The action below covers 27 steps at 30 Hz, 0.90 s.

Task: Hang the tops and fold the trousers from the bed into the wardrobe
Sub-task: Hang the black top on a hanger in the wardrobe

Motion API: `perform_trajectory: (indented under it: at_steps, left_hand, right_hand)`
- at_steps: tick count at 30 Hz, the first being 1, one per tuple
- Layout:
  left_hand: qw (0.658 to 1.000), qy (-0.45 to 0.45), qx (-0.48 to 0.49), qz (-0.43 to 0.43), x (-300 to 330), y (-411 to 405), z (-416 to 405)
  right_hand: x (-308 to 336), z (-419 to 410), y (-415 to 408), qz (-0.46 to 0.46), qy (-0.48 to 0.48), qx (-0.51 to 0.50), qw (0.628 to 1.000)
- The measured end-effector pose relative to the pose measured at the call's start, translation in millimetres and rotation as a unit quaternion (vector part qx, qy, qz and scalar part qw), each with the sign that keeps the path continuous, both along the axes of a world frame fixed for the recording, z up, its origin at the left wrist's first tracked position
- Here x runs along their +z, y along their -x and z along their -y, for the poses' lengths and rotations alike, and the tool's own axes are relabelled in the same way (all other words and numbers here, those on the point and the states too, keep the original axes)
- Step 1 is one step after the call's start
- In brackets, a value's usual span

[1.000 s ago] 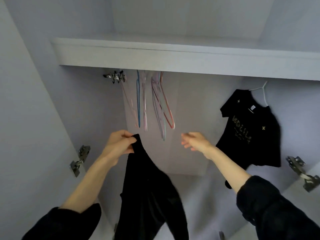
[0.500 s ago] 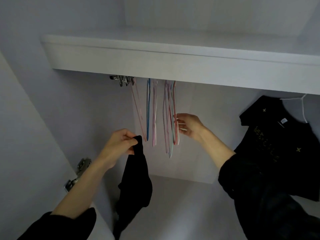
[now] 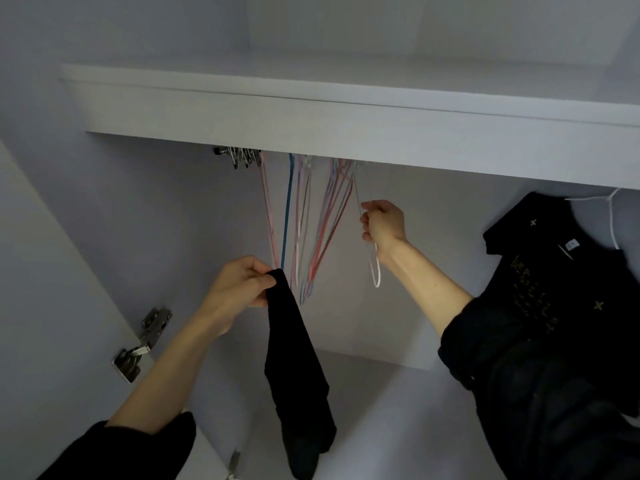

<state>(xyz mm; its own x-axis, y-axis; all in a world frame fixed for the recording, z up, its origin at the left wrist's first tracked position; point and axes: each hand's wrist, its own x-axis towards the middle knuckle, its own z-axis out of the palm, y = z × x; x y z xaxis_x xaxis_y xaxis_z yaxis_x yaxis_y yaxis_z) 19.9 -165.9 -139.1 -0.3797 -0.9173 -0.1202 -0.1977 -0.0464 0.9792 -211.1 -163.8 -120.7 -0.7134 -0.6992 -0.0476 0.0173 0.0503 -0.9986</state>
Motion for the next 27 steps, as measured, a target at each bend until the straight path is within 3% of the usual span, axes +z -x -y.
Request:
perform_trajectory:
  at_steps: [5, 13, 18, 21, 27]
  left_hand:
    - [0.999, -0.011, 0.029, 0.023, -8.2, 5.0, -13.3]
    - [0.997, -0.024, 0.012, 0.075, -25.3, 23.4, -35.9]
    - [0.997, -0.026, 0.001, 0.076, -28.8, 34.9, -45.8]
    - [0.996, -0.031, -0.017, 0.082, -34.9, 39.3, -52.2]
    - [0.994, -0.050, -0.027, 0.093, -45.8, 42.1, -54.3]
  right_hand:
    - [-15.0, -15.1, 17.3, -0.098, 0.009, -0.057, 0.994]
    - [-20.5, -61.1, 43.7, -0.157, -0.029, -0.089, 0.983]
    - [-30.4, -96.2, 59.3, -0.207, -0.064, -0.055, 0.975]
    - [-57.5, -129.1, 62.2, -0.163, -0.067, -0.058, 0.983]
    - [-93.4, -180.3, 53.0, -0.069, 0.021, -0.053, 0.996]
